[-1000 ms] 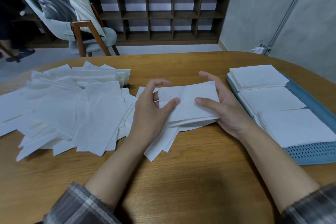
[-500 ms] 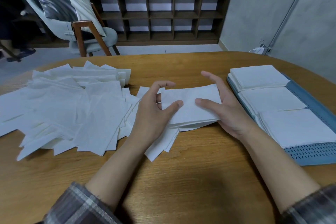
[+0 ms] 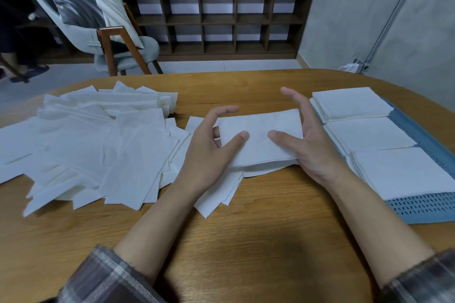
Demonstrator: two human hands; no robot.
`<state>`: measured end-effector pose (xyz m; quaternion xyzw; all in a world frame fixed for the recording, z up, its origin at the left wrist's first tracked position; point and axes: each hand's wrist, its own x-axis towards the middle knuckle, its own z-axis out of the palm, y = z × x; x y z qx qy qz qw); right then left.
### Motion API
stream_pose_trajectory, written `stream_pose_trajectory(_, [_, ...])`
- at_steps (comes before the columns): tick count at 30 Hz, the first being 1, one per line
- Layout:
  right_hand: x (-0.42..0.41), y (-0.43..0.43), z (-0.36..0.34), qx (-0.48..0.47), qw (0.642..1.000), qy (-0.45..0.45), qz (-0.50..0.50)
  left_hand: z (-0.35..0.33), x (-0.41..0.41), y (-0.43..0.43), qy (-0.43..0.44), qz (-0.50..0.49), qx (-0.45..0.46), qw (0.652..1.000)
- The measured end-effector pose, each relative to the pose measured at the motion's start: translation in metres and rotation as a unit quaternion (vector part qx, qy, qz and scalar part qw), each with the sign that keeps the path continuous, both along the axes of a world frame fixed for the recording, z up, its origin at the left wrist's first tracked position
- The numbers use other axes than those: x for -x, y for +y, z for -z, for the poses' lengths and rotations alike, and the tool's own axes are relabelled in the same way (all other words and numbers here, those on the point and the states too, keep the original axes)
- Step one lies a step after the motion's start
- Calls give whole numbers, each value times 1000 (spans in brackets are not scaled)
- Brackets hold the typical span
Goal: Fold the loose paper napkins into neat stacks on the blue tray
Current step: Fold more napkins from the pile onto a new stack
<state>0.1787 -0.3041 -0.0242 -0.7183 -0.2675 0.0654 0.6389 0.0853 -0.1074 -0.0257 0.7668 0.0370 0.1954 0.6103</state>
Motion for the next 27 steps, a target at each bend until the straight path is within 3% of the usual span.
stream_pose_trajectory(7, [4,-2,-3,32,999,-21,-23,5,2,-2,-44,-22,-124,991])
stream_pose_trajectory(12, [-4,-3,1,27,993,-25,111,12,0,-4,-49,-7,-226,973])
stream_pose_trajectory(18, [-7,-4,2,21,987,-22,156,24,-2,-3,-4,131,-359,924])
stream_pose_trajectory(25, [-8,-4,1,14,991,2,137,26,-4,-9,-44,101,-428,897])
stream_pose_trajectory(27, [-9,-4,1,12,991,5,133,22,-1,-11,-44,92,-394,913])
